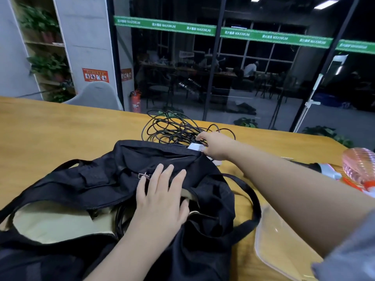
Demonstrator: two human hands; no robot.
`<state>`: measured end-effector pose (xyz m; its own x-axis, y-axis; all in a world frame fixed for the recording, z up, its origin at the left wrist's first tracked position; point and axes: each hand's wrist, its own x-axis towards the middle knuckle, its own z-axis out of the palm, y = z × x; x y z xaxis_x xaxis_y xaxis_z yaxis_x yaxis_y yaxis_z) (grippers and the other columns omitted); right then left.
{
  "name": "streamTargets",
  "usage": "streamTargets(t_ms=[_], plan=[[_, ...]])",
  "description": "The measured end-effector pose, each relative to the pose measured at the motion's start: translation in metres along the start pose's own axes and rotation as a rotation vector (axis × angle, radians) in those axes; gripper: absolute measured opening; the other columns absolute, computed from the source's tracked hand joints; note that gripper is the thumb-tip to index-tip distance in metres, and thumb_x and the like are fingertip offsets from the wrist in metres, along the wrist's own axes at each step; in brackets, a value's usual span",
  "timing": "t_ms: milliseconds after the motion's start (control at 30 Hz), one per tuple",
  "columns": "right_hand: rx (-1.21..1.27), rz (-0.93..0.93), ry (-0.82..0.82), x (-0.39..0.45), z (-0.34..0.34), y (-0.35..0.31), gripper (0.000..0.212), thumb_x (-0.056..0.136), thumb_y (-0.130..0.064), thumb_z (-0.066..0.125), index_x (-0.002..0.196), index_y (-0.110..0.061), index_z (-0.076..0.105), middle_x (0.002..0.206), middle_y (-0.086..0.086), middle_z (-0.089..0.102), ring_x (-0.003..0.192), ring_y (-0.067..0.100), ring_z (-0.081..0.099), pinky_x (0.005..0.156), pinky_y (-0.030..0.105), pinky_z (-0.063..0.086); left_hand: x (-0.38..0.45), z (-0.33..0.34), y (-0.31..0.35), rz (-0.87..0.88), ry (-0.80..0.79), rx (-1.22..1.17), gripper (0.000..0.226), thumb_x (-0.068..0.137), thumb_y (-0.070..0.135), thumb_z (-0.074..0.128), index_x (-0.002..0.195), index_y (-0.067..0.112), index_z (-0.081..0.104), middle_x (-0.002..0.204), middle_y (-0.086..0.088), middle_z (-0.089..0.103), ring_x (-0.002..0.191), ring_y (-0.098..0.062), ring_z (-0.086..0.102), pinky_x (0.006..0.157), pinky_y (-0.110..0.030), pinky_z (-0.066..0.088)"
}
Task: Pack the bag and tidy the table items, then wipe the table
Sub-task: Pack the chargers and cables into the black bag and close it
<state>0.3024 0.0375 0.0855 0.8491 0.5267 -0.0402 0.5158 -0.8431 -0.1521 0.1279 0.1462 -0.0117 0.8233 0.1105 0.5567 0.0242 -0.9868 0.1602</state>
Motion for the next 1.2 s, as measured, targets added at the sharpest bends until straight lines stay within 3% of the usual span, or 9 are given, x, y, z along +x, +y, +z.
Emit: streamTargets(t_ms=[200, 333, 433, 633, 767, 833, 967, 1100, 1200], plan=[[-0.106, -0.005, -0.275, 0.033, 0.007, 0.007, 0.07, 0.086, -0.014, 0.064, 0.143, -0.03, 0.027, 0.139, 0.006, 0.046, 0.119, 0.029, 0.047, 0.098, 0.041, 0.043, -0.002, -0.002, 0.001, 0.003, -0.016, -0.01, 0.058, 0.071, 0.04, 0.037, 0.123, 0.019, 0.05, 0.128, -0.008, 0.056, 0.126, -0.024, 0.038, 0.099, -0.048, 0.024], [-0.12, -0.026, -0.361, 0.042, 0.005, 0.01, 0.079, 0.085, -0.029, 0.068, 0.146, -0.032, 0.018, 0.144, 0.001, 0.042, 0.126, 0.028, 0.043, 0.103, 0.041, 0.038, -0.003, -0.004, 0.002, 0.003, -0.029, -0.001, 0.057, 0.073, 0.039, 0.037, 0.125, 0.02, 0.049, 0.13, -0.006, 0.054, 0.127, -0.024, 0.037, 0.1, -0.046, 0.022], [-0.139, -0.044, -0.406, 0.04, 0.001, 0.014, 0.083, 0.085, -0.025, 0.068, 0.147, -0.036, 0.014, 0.148, 0.001, 0.035, 0.131, 0.029, 0.038, 0.105, 0.045, 0.036, -0.003, -0.005, 0.001, -0.012, -0.034, -0.011, 0.056, 0.072, 0.038, 0.038, 0.124, 0.02, 0.048, 0.13, -0.006, 0.054, 0.127, -0.023, 0.037, 0.1, -0.045, 0.023], [-0.128, -0.121, -0.328, 0.026, -0.004, 0.024, 0.081, 0.084, -0.022, 0.069, 0.147, -0.033, 0.02, 0.149, 0.002, 0.032, 0.133, 0.027, 0.036, 0.1, 0.036, 0.035, -0.003, -0.009, -0.002, -0.019, -0.028, -0.032, 0.053, 0.075, 0.038, 0.04, 0.125, 0.022, 0.048, 0.131, -0.004, 0.053, 0.128, -0.02, 0.033, 0.1, -0.04, 0.019], [-0.084, -0.114, -0.361, 0.026, 0.001, 0.029, 0.073, 0.089, -0.025, 0.062, 0.146, -0.039, 0.018, 0.14, 0.006, 0.037, 0.1, 0.025, 0.057, 0.073, 0.033, 0.057, -0.004, -0.012, -0.007, -0.012, -0.018, -0.09, 0.05, 0.08, 0.041, 0.037, 0.128, 0.027, 0.042, 0.135, 0.002, 0.047, 0.132, -0.015, 0.028, 0.101, -0.033, 0.021], [-0.056, -0.098, -0.363, 0.027, 0.007, 0.029, 0.072, 0.09, -0.023, 0.059, 0.144, -0.042, 0.015, 0.133, 0.008, 0.041, 0.095, 0.029, 0.061, 0.067, 0.036, 0.06, -0.005, -0.014, -0.008, -0.01, -0.002, -0.113, 0.049, 0.082, 0.042, 0.036, 0.128, 0.028, 0.041, 0.136, 0.004, 0.045, 0.132, -0.013, 0.026, 0.098, -0.034, 0.023], [-0.027, -0.121, -0.286, 0.028, 0.014, 0.031, 0.067, 0.092, -0.018, 0.056, 0.144, -0.038, 0.019, 0.126, 0.006, 0.046, 0.092, 0.031, 0.063, 0.068, 0.042, 0.06, -0.005, -0.017, -0.006, 0.012, 0.016, -0.114, 0.048, 0.083, 0.041, 0.036, 0.127, 0.024, 0.046, 0.132, 0.004, 0.049, 0.13, -0.011, 0.028, 0.095, -0.037, 0.027], [0.093, -0.14, -0.191, 0.026, 0.011, 0.032, 0.05, 0.091, -0.031, 0.058, 0.137, -0.032, 0.038, 0.118, 0.0, 0.05, 0.092, 0.025, 0.061, 0.062, 0.035, 0.059, -0.006, -0.019, -0.007, 0.009, 0.021, -0.12, 0.047, 0.085, 0.041, 0.036, 0.128, 0.023, 0.046, 0.131, 0.005, 0.05, 0.128, -0.011, 0.03, 0.095, -0.037, 0.027], [0.067, -0.202, -0.052, 0.027, 0.007, 0.031, 0.036, 0.092, -0.032, 0.055, 0.126, -0.023, 0.052, 0.12, 0.004, 0.06, 0.099, 0.023, 0.056, 0.069, 0.028, 0.045, -0.007, -0.02, -0.008, -0.001, 0.017, -0.122, 0.046, 0.086, 0.041, 0.037, 0.128, 0.026, 0.042, 0.132, 0.007, 0.049, 0.129, -0.011, 0.031, 0.096, -0.037, 0.028]])
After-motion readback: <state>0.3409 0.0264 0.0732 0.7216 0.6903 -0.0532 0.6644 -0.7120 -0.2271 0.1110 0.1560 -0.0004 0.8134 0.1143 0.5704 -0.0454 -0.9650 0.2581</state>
